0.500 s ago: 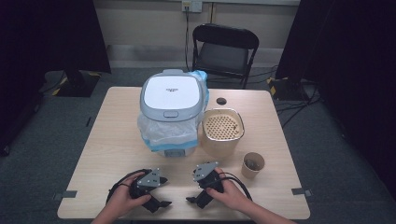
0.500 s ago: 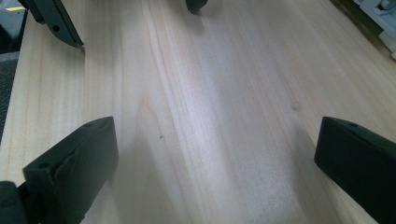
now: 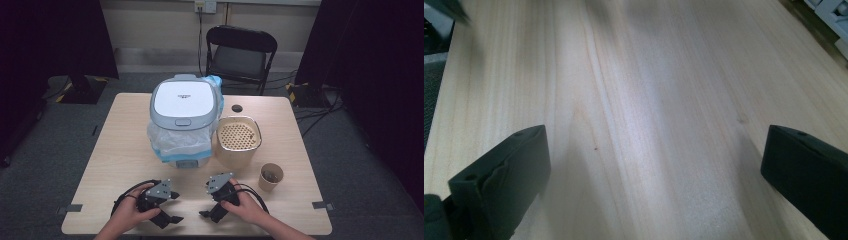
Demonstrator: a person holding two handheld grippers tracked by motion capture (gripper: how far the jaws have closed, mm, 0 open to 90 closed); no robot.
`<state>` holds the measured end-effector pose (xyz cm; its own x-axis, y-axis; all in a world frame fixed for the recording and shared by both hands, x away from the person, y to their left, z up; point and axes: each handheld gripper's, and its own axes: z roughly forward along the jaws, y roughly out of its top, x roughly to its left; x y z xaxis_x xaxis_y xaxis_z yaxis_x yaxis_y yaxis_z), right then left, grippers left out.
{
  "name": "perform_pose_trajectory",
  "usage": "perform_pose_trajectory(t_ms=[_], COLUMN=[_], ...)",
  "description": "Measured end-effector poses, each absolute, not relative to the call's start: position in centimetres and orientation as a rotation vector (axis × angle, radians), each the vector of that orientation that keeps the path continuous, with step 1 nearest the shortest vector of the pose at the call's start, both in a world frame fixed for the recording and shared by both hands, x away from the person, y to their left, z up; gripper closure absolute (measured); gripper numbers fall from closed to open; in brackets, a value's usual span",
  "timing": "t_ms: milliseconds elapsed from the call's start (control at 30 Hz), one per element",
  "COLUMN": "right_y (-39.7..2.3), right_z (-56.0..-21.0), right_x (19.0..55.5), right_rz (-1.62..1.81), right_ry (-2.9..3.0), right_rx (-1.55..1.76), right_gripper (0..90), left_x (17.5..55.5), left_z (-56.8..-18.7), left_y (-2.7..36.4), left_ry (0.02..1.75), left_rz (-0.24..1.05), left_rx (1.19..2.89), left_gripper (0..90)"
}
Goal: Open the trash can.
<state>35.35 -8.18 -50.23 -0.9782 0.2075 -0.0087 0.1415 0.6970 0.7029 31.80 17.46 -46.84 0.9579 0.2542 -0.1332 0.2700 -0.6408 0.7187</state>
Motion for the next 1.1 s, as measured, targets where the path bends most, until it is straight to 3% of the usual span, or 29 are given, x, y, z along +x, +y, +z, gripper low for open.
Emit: perform_pose_trajectory(t_ms=[500,1100], right_y=[-8.2,-8.2], right_z=[-50.2,-50.2], right_x=[35.4,35.4], right_rz=[1.15,1.146], right_ry=[2.809,2.811], right_rx=[0.283,0.282], right_gripper=[0.0,0.0], left_x=[31.9,34.1], left_z=[-36.6,-30.1], left_y=[18.1,17.9], left_ry=[0.352,0.351], left_rz=[-0.018,0.004], left_rx=[2.236,2.236], left_gripper=[20.8,20.5])
